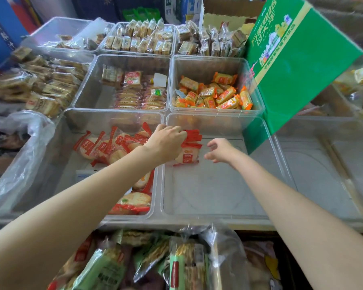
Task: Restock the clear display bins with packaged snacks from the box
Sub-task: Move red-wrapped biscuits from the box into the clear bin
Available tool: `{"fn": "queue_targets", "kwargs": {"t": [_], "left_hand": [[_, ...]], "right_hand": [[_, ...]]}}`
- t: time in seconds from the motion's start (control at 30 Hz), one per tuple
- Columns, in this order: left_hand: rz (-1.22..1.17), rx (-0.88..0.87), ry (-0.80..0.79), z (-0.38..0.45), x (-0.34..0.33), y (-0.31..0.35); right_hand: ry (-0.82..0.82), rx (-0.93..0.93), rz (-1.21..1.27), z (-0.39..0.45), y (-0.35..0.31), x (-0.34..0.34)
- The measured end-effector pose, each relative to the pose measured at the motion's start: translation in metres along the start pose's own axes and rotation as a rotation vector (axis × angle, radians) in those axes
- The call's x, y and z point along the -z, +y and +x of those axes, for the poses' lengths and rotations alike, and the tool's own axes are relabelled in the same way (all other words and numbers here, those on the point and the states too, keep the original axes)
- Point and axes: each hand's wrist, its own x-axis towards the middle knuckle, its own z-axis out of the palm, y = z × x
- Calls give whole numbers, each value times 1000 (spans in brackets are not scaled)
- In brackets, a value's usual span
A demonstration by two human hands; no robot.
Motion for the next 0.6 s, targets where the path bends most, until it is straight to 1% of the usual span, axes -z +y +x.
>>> {"fn": "queue_targets", "kwargs": {"t": [0.07, 0.13, 0.17, 0.23, 0.3, 0.37, 0.4, 0.47, 0.53, 0.6], "left_hand": [[-57, 13, 12, -18, 8, 6], [-129, -1, -6, -39, 18, 15], [-159, -22, -14, -50, 23, 20], [-216, -84, 37, -76, 29, 28], [-301, -182, 112, -110, 29, 36], [-359, -229, 88, -147, 25, 47], [-365, -220, 45, -165, 19, 52], [-307, -173, -131, -199, 8, 63], [-241, -143, -403, -225, -4, 71], [-289, -87, -693, -243, -12, 79]], "right_hand": [[41, 96, -44, -25, -11, 1], [4, 244, -116, -55, -25, 0], [-51, 308, -168, -73, -30, -1], [-202, 382, -271, -108, -37, -3], [-354, 404, -344, -140, -36, -12], [-505, 392, -405, -166, -27, -29], [-583, 379, -430, -177, -22, -41], [-728, 370, -492, -193, -12, -69], [-817, 396, -646, -205, -2, -96], [-809, 460, -846, -216, 6, -118]]}}
